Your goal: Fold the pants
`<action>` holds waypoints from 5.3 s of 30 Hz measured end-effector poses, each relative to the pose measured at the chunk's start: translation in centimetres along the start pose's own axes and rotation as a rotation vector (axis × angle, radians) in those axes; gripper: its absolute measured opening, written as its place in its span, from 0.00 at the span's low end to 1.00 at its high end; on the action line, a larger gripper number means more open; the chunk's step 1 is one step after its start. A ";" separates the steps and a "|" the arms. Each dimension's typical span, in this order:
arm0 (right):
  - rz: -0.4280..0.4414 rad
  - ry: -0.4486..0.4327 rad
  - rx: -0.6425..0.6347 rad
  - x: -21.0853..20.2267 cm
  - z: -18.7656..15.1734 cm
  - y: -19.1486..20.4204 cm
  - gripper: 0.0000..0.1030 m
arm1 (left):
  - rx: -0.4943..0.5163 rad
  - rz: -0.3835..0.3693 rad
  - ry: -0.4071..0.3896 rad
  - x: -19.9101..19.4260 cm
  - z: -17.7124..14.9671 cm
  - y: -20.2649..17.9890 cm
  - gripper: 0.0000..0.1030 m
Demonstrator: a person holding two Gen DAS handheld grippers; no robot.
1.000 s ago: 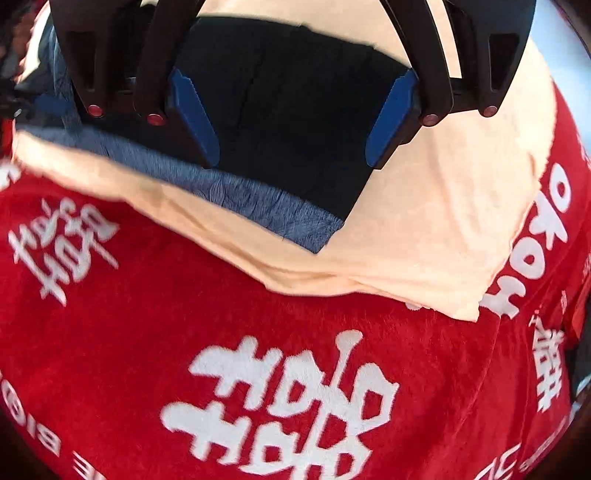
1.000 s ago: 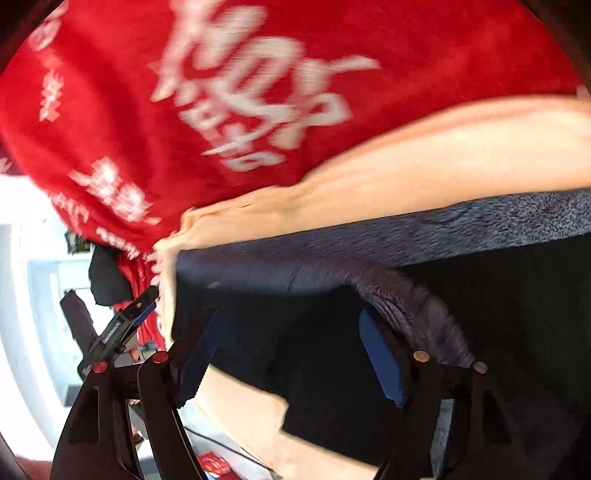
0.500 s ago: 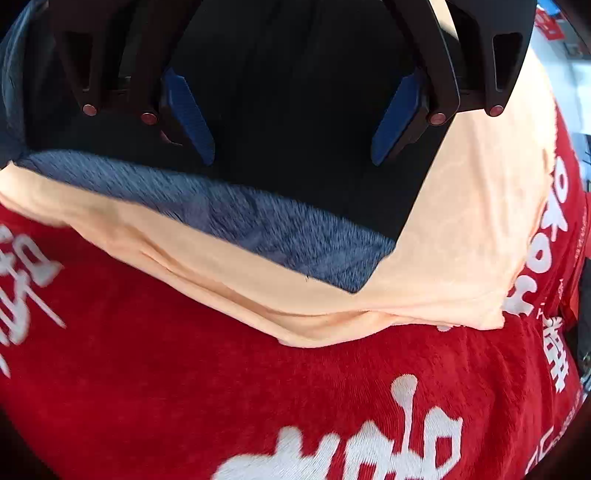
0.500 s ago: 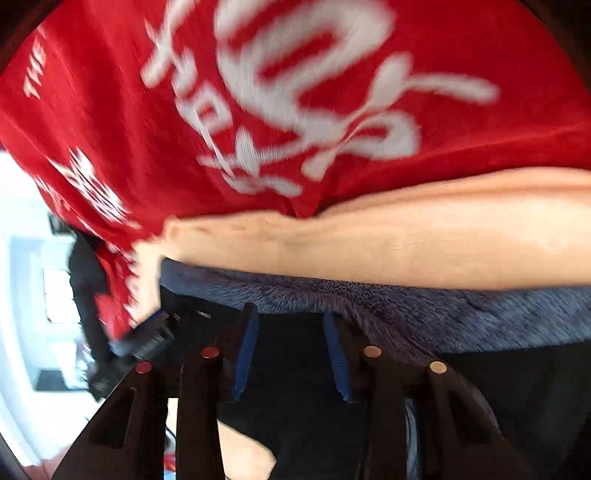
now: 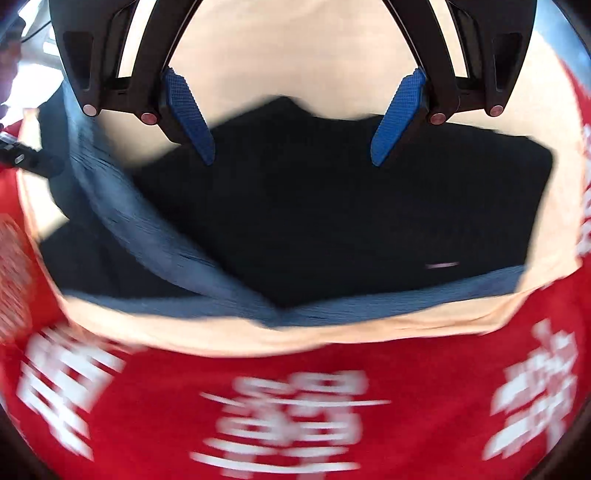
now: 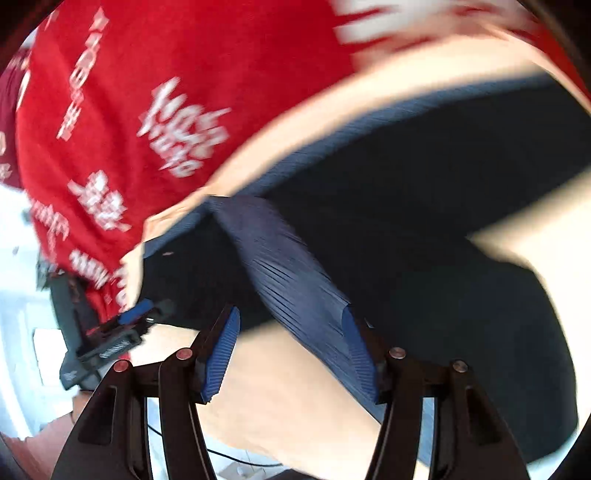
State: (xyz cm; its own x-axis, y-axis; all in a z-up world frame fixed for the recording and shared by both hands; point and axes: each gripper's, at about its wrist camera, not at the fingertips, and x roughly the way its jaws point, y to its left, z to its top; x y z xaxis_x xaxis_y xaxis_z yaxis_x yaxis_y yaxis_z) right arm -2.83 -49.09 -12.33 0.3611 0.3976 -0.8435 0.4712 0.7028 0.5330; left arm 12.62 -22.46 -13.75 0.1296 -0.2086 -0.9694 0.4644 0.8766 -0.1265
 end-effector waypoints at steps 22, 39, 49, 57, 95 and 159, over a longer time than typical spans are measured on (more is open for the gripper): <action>0.066 -0.040 0.367 -4.5 -17.1 -18.7 0.56 | 0.174 -0.242 0.147 5.4 -5.8 -19.7 0.84; 0.256 -0.139 0.143 -15.1 -1.3 -15.8 0.13 | 0.084 -0.330 0.017 1.3 3.8 -24.1 0.38; 0.116 -0.099 0.036 -12.1 19.2 -17.7 0.18 | 0.005 -0.091 -0.140 1.6 11.8 -22.0 0.80; -0.102 -0.108 -0.084 -11.9 21.3 -16.2 0.69 | -0.038 0.120 -0.020 5.3 8.7 -17.9 0.80; -0.303 -0.106 -0.055 -7.4 22.8 -19.8 0.22 | -0.312 0.305 0.020 9.9 13.1 -4.3 0.93; -0.078 0.079 -0.226 6.9 5.1 5.1 0.15 | -0.106 0.107 -0.061 5.8 3.7 6.2 0.95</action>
State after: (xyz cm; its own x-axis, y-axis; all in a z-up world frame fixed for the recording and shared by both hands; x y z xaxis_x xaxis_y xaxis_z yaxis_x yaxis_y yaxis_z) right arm 6.17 -45.76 -15.08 0.2622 0.3755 -0.8890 0.3000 0.8438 0.4449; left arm 19.43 -19.85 -19.37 0.2273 -0.1347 -0.9645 0.3504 0.9354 -0.0480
